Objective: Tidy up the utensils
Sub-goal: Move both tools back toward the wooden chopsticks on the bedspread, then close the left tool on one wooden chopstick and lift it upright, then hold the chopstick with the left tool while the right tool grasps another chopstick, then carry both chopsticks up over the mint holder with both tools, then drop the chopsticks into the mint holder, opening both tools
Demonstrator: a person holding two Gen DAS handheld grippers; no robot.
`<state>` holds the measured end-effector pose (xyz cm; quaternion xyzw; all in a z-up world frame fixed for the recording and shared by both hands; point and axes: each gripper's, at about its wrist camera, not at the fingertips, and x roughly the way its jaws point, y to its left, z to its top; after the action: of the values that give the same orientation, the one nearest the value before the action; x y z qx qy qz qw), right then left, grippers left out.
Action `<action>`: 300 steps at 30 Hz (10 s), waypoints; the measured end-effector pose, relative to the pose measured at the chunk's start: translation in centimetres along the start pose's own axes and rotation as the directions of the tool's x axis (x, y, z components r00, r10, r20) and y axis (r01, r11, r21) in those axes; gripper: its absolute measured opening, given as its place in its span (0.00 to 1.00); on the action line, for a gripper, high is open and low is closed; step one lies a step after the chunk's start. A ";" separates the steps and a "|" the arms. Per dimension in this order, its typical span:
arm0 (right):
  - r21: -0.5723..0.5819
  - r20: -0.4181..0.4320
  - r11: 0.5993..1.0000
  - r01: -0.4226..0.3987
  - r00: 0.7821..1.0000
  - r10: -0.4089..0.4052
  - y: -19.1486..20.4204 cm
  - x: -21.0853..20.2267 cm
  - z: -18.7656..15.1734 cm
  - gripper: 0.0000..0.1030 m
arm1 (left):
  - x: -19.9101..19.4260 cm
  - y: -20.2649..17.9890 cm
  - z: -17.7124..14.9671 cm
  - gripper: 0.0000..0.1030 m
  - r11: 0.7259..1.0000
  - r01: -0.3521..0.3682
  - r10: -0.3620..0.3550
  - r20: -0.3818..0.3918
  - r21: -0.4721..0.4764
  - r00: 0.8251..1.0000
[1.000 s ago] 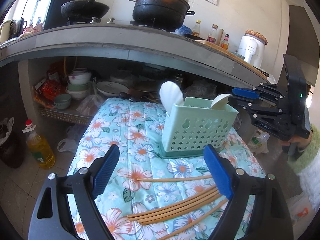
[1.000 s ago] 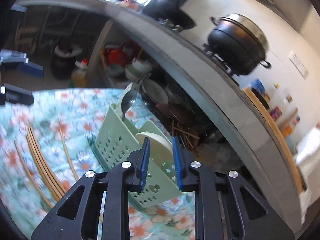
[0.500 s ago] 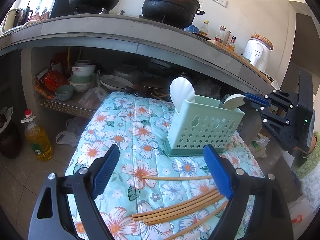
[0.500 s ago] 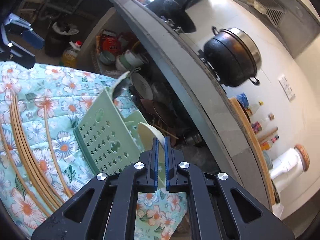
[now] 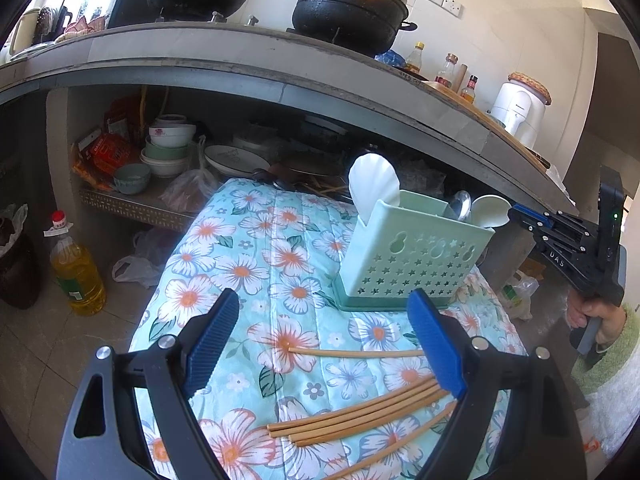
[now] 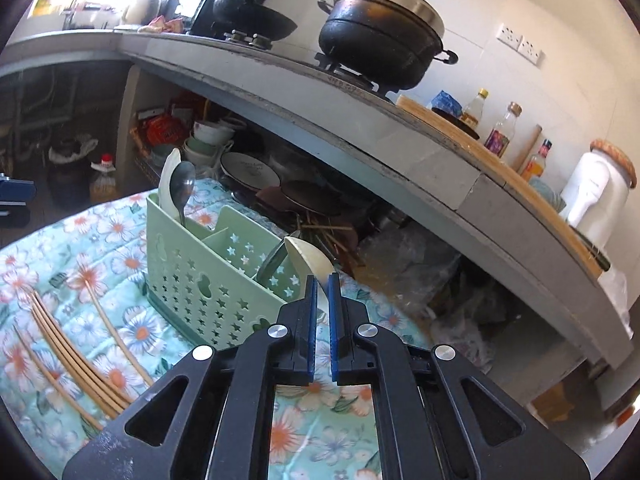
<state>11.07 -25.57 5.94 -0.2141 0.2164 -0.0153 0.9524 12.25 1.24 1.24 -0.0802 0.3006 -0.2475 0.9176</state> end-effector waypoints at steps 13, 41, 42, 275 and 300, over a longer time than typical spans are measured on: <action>0.425 0.008 0.896 -0.131 0.990 0.141 -4.1 -5.1 -4.1 0.41 | -0.5 -0.3 -0.3 0.81 1.000 -0.004 0.004 0.001 0.021 1.000; 0.777 -0.400 0.614 0.138 0.862 0.312 2.5 -3.5 -19.4 0.87 | 6.5 -16.6 -15.1 0.11 0.509 0.118 0.096 -0.192 0.853 0.977; 0.780 -0.396 0.610 0.139 0.864 0.310 2.5 -3.6 -19.4 0.87 | 6.4 -16.5 -15.0 0.10 0.503 0.125 0.096 -0.199 0.855 0.975; 0.649 0.372 0.663 -0.374 0.916 0.152 -8.5 -9.8 2.4 0.04 | -0.4 -5.7 2.9 0.95 0.993 -0.023 0.016 0.060 0.118 0.998; 0.318 0.320 0.892 -0.321 0.922 0.218 -2.4 -5.4 4.3 0.35 | -1.1 -4.0 2.8 0.95 0.994 -0.044 0.037 0.076 0.097 0.996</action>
<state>8.08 -25.40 12.63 -0.0012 0.1031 0.1083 0.9888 11.56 -1.67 5.27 -0.0381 0.2552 -0.2403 0.9358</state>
